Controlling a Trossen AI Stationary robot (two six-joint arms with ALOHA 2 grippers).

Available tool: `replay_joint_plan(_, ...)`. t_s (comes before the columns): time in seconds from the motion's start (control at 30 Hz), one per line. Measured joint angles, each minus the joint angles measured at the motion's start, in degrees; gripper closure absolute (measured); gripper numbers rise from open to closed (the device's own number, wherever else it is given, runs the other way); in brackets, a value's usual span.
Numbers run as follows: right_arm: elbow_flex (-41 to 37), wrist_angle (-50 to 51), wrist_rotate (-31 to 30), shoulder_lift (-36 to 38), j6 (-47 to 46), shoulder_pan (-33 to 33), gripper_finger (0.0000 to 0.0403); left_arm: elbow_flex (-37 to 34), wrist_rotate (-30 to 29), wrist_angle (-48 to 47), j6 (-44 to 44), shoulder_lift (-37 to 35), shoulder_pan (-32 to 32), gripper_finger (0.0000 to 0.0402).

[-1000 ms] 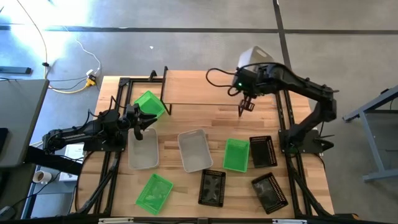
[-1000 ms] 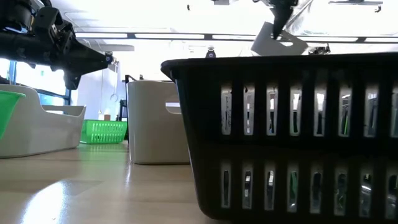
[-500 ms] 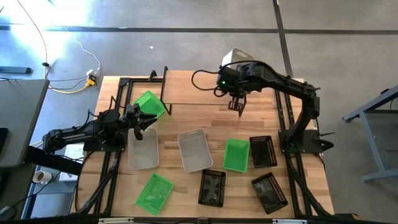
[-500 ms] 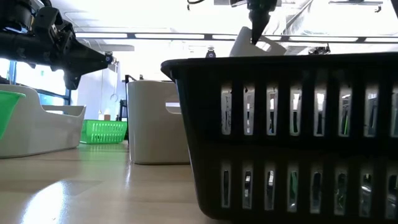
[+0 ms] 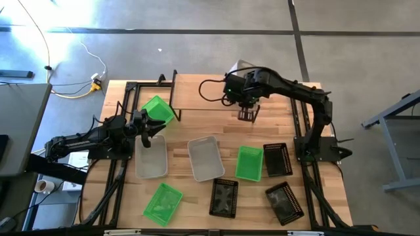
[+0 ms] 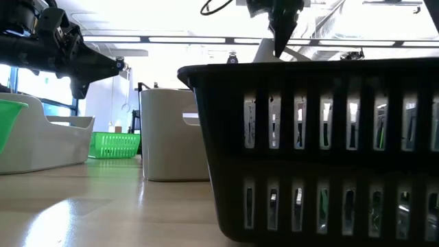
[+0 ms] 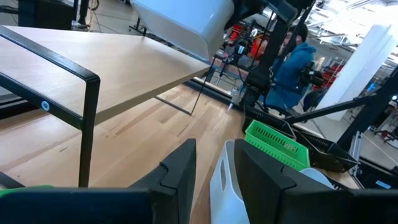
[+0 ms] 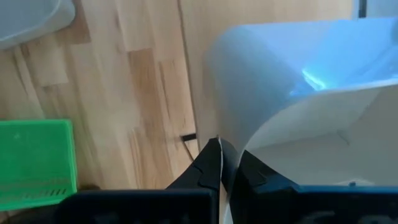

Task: Stack baskets on shelf by color
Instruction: Put the top gray bin on the shelf

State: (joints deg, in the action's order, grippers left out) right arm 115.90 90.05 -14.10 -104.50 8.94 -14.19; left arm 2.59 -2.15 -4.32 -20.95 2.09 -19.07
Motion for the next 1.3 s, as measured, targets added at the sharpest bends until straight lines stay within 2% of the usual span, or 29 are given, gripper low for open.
replay_joint_plan(0.3,-2.55,0.0,0.28,0.01,1.75,-0.07,0.0403,0.02,-0.02,0.02,0.02,0.0,0.0,0.03)
replay_joint_plan(0.57,-4.64,-0.14,-2.15,0.01,2.72,-0.05,0.0403,0.02,0.0,0.01,0.02,0.0,-0.01,0.03)
replay_joint_plan(1.07,-4.65,-0.1,-2.24,0.03,-0.1,-0.61,0.0402,0.02,0.0,0.02,0.04,0.0,0.0,0.03)
replay_joint_plan(1.3,-4.66,0.03,-1.76,0.03,-1.22,-0.94,0.0358,0.02,0.0,0.02,0.06,0.0,0.0,0.03)
